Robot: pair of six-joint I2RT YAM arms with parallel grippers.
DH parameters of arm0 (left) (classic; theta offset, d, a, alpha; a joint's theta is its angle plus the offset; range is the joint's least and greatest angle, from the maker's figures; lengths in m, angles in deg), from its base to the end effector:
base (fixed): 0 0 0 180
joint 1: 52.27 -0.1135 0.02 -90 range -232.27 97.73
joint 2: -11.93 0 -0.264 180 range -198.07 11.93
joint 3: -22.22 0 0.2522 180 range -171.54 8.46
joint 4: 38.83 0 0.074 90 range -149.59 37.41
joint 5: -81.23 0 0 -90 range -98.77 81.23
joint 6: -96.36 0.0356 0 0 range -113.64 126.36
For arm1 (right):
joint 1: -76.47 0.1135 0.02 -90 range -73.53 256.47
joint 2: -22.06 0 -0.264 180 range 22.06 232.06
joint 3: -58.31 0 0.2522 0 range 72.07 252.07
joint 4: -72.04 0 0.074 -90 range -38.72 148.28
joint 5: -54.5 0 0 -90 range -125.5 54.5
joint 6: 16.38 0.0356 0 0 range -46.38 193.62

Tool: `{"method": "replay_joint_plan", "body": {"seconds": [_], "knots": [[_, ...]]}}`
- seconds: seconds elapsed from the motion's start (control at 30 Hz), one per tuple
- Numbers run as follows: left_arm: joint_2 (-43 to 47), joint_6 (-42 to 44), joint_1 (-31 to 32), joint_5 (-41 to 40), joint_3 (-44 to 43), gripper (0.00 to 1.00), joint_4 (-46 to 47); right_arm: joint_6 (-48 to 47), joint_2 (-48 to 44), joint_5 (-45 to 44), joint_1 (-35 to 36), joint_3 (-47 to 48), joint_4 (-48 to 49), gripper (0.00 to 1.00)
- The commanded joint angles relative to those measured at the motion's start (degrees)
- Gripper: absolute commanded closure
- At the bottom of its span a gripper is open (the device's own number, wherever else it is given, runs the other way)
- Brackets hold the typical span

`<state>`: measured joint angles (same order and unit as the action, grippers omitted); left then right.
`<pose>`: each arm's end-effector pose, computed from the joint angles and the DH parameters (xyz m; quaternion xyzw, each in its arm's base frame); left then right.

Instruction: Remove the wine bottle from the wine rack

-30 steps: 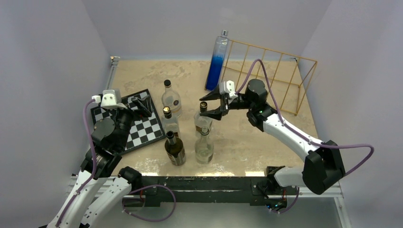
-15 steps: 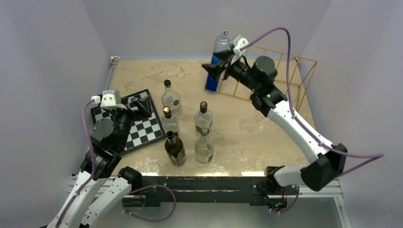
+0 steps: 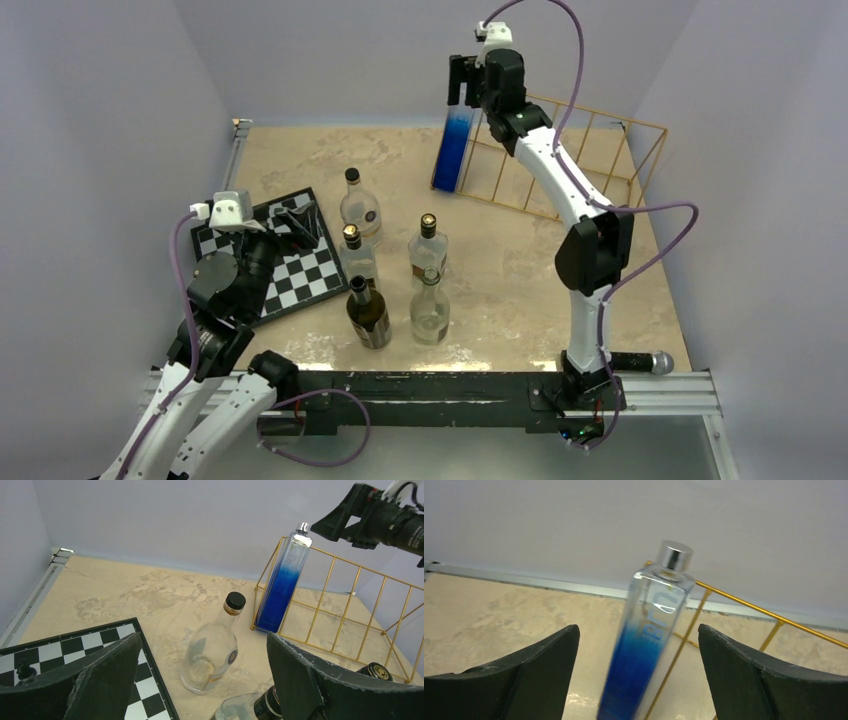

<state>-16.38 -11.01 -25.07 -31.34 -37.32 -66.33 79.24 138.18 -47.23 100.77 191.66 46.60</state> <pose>0.1040 -0.0381 0.3764 -0.0848 0.6803 -0.1476 0.7129 0.4449 0.1929 0.4097 -0.0560 0.7528 0.0935 0.6491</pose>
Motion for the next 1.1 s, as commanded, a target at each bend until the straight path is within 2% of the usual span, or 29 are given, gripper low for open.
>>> {"method": "replay_joint_plan", "body": {"seconds": [0.0,0.3,0.5,1.07], "knots": [[0.5,0.3,0.3,1.1,-0.9,0.01,2.7,4.6,1.1,-2.1,-2.9,4.3,-0.6,0.07],[0.2,0.1,0.3,1.4,-0.8,0.01,2.8,12.1,3.1,-4.0,-3.0,1.6,2.2,0.12],[0.1,0.1,0.3,1.2,-0.8,0.01,2.8,15.0,6.3,-8.3,-1.9,3.8,0.9,0.14],[0.1,0.2,0.2,0.9,-0.7,0.01,2.7,9.0,17.5,-22.1,1.5,13.2,-2.7,0.14]]}}
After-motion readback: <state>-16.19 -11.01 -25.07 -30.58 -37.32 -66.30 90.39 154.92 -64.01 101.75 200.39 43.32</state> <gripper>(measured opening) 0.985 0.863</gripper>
